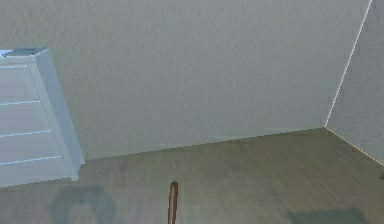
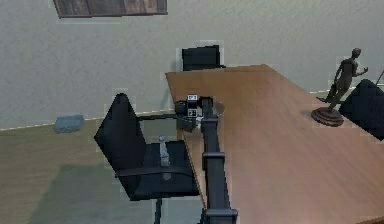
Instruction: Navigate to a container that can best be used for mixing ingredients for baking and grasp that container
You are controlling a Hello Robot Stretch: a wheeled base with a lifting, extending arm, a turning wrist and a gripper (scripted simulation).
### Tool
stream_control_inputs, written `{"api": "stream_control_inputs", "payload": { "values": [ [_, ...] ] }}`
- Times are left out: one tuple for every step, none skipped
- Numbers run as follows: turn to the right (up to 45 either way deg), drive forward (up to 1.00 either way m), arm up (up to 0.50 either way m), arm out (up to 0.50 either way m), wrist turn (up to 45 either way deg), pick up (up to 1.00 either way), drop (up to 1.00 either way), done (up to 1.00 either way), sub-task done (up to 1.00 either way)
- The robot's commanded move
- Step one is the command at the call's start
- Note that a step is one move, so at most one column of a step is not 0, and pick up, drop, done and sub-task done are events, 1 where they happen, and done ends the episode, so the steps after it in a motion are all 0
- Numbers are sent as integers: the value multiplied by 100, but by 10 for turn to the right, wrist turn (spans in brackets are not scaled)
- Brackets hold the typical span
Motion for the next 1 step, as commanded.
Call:
{"api": "stream_control_inputs", "payload": {
  "values": [
    [0, 0, 0, 0, 0, 0, 0, 100, 0]
  ]
}}
